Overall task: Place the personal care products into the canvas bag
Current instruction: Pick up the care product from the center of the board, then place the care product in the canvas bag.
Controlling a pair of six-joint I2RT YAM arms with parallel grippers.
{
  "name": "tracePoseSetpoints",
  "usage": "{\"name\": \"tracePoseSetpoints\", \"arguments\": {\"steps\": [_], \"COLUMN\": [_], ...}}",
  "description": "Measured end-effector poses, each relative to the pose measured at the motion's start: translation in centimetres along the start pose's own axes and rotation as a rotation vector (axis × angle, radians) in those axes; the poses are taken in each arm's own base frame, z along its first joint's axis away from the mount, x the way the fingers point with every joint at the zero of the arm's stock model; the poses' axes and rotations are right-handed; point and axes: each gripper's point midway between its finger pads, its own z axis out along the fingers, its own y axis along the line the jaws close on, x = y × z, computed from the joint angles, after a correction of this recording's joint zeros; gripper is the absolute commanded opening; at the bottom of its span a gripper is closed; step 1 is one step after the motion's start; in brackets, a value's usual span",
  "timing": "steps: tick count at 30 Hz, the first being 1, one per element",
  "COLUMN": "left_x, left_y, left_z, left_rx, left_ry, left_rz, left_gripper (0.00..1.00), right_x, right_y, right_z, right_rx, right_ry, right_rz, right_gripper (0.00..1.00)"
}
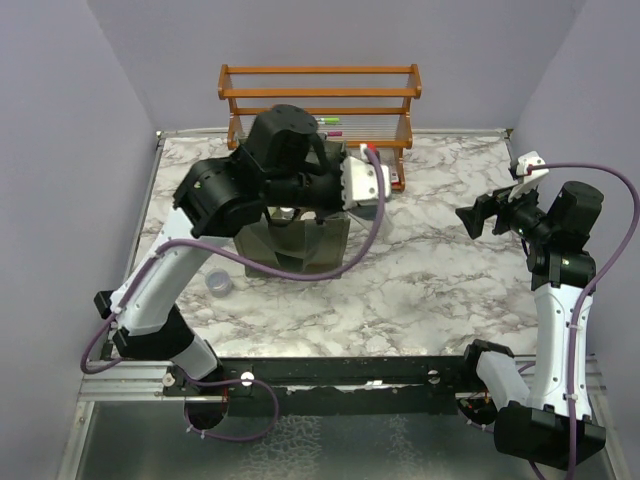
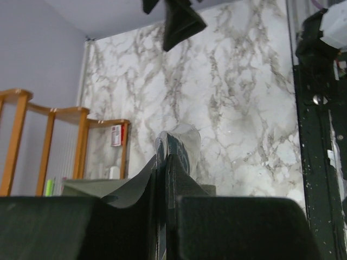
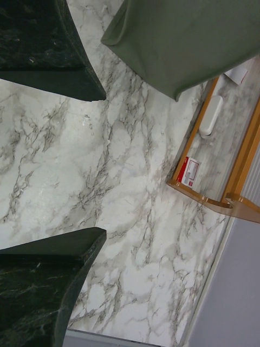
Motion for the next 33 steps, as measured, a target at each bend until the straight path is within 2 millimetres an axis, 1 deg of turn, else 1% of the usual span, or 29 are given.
{"name": "tracePoseSetpoints", "arguments": {"steps": [4,7,10,12,13,15,17,22,26,29,33], "left_x": [0.0,0.4,0.6,0.8,1.8,2.1,3.8,8.8,11.8,13.1,13.4], "left_y": [2.9,4.9,6.4,6.9,7.4,7.7,8.1,9.0,9.3,9.0,8.5], "left_z": [-3.3,-6.2,-8.9,-10.5,-12.7,-12.8,-12.9,-13.1,-13.3,-13.6,-14.6], "left_rx": [-0.125,-0.230,-0.325,-0.375,-0.449,-0.464,-0.491,-0.558,-0.591,-0.602,-0.623], "left_ry": [-0.021,-0.029,-0.041,-0.050,-0.043,-0.042,-0.015,0.126,0.209,0.245,0.249], "left_rz": [-0.054,-0.095,-0.127,-0.145,-0.183,-0.186,-0.210,-0.276,-0.307,-0.326,-0.332], "left_gripper": [0.00,0.00,0.00,0.00,0.00,0.00,0.00,0.00,0.00,0.00,0.00], "right_x": [0.0,0.1,0.1,0.1,0.1,0.1,0.2,0.5,0.6,0.9,1.0], "right_y": [0.0,0.1,0.1,0.1,0.1,0.1,0.1,0.2,0.3,0.4,0.4], "right_z": [0.0,0.0,0.0,0.1,0.0,0.0,0.1,0.1,0.2,0.4,0.4], "right_rx": [-0.001,-0.004,-0.006,-0.006,-0.009,-0.011,-0.014,-0.021,-0.027,-0.033,-0.038], "right_ry": [0.000,0.000,0.000,-0.002,-0.005,-0.006,-0.009,-0.007,-0.012,-0.010,-0.009], "right_rz": [0.000,0.001,0.002,0.002,0.001,0.001,0.000,0.006,0.003,0.006,0.009], "right_gripper": [1.00,1.00,1.00,1.00,1.00,1.00,1.00,1.00,1.00,1.00,1.00]}}
